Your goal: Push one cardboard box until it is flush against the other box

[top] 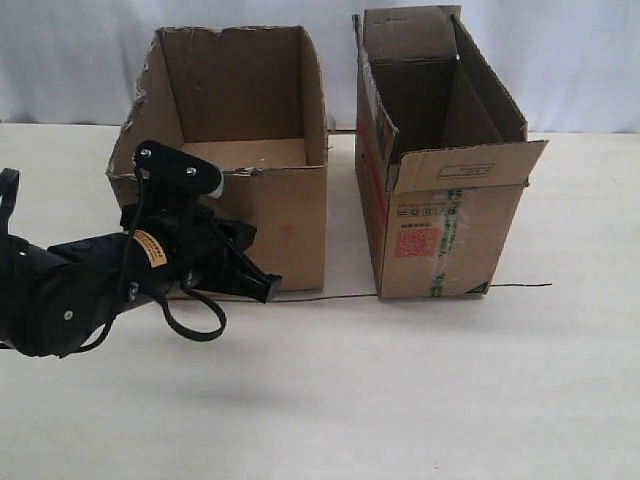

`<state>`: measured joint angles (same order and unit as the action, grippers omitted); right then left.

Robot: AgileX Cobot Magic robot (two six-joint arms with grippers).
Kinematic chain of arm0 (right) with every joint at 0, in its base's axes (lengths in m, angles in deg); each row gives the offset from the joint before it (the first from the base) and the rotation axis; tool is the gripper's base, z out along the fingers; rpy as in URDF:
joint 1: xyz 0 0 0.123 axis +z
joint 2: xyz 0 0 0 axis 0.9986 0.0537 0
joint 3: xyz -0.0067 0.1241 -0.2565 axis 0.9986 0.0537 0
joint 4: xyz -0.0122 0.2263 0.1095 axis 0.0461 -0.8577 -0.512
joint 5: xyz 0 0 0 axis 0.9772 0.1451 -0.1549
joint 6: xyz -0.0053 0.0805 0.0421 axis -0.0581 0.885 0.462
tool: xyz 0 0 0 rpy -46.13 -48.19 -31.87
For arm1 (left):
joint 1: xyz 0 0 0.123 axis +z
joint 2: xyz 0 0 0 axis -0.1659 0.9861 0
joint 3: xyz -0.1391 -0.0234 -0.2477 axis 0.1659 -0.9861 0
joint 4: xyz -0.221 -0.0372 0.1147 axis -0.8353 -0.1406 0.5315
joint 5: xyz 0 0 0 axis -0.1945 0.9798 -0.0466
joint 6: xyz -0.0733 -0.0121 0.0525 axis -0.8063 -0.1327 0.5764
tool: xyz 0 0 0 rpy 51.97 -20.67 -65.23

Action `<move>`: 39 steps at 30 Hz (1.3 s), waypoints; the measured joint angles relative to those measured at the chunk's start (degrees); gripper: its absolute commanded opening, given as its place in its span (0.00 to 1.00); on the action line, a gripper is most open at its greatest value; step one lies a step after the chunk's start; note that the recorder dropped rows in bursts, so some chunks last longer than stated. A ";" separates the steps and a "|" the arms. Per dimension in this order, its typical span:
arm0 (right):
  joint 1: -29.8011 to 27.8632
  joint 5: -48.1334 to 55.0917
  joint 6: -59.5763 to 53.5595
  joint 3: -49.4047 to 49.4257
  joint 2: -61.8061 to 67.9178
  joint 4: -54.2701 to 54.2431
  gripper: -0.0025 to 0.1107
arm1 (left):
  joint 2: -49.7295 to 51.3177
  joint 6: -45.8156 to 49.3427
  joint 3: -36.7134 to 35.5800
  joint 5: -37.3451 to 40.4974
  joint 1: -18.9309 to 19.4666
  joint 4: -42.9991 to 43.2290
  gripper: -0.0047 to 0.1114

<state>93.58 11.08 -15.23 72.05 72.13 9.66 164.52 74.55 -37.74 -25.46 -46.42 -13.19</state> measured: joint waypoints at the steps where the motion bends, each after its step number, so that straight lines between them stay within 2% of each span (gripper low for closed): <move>1: 0.00 0.00 0.00 0.00 0.00 0.00 0.07 | -0.14 -0.74 0.00 1.23 0.11 1.18 0.04; 8: 0.00 0.00 0.00 0.00 0.00 0.00 0.07 | -9.32 -3.15 0.00 11.71 0.09 5.04 0.04; 15: 0.00 0.00 0.00 0.00 0.00 0.00 0.07 | -28.19 -3.42 0.00 17.98 0.32 5.10 0.04; 17: 0.00 0.00 0.00 0.00 0.00 0.00 0.07 | -33.19 -3.59 0.00 18.90 1.86 3.40 0.04; 21: 0.00 0.00 0.00 0.00 0.00 0.00 0.07 | -38.95 -3.70 0.00 19.28 9.56 0.83 0.04; 24: 0.00 0.00 0.00 0.00 0.00 0.00 0.07 | -39.35 -3.70 0.00 19.87 18.63 0.57 0.04; 28: 0.00 0.00 0.00 0.00 0.00 0.00 0.07 | -33.24 -3.82 1.38 23.82 33.30 -2.23 0.04; 31: 0.00 0.00 0.00 0.00 0.00 0.00 0.07 | -25.53 -3.32 5.29 29.27 40.09 -3.09 0.04; 36: 0.00 0.00 0.00 0.00 0.00 0.00 0.07 | -10.36 5.30 15.97 39.62 42.81 -8.47 0.04; 39: 0.00 0.00 0.00 0.00 0.00 0.00 0.07 | -2.67 17.73 23.27 46.19 44.55 -21.66 0.04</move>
<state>93.58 11.08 -15.23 72.05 72.13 9.66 161.85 92.28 -14.47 20.73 -1.87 -34.85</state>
